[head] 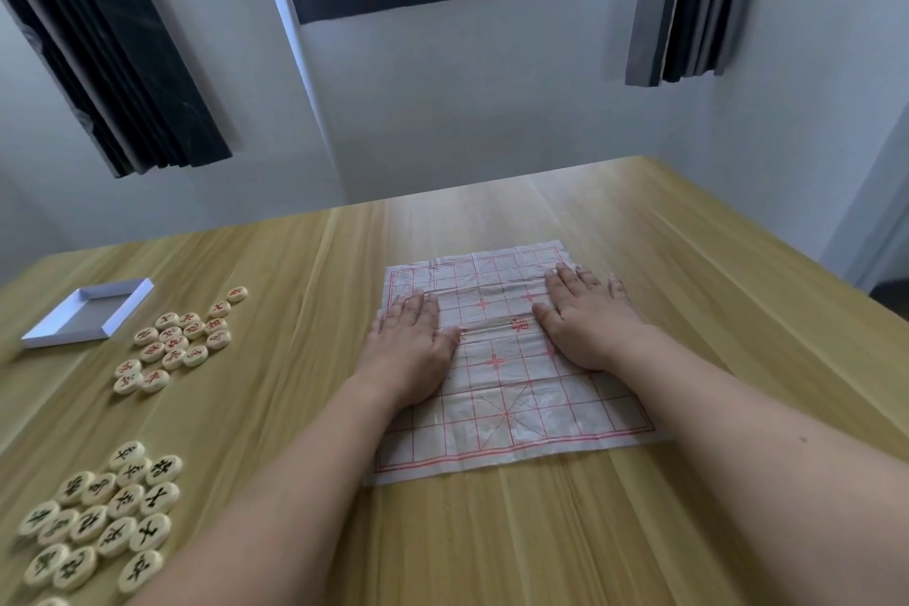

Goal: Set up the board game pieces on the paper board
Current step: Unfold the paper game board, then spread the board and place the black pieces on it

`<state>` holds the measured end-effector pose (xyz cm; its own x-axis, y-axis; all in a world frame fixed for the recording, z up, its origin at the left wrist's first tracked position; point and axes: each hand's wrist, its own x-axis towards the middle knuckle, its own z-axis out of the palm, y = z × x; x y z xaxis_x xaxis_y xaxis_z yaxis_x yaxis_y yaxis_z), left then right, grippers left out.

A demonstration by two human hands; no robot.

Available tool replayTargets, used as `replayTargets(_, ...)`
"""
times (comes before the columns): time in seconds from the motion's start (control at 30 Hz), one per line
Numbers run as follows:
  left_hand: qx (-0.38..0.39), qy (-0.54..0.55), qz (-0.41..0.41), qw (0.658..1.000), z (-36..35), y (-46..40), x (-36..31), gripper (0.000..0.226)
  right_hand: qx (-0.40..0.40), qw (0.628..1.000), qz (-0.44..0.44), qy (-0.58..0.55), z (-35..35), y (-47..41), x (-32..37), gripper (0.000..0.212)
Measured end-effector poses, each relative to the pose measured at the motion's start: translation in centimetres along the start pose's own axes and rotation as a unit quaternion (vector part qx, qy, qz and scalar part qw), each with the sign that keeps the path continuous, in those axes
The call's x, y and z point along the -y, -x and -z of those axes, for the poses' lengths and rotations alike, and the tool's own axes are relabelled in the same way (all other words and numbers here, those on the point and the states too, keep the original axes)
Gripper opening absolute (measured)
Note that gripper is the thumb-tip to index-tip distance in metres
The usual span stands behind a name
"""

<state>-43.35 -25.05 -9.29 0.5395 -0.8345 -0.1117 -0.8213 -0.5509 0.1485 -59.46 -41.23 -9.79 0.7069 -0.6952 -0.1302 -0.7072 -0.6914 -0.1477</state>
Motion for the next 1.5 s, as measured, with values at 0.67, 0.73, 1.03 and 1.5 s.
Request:
replayTargets(0.67,-0.007,0.004,-0.014,1.0,-1.5,7.3,-2.4,0.066,0.018,0.998,0.061,-0.001,-1.1,8.7,2.7,0.064)
replayTargets(0.73,-0.006,0.007,-0.014,1.0,-1.5,7.4,-2.4,0.066,0.018,0.998,0.059,0.001,-1.0,8.8,2.3,0.063)
replayTargets(1.03,-0.042,0.002,-0.011,0.999,0.8,8.3,0.3,0.06,-0.001,0.998,0.056,-0.003,0.2,10.3,4.6,0.063)
replayTargets(1.5,-0.111,0.047,0.036,0.992,5.3,17.8,18.4,0.056,-0.001,0.981,0.186,-0.063,-1.7,14.0,24.1,0.06)
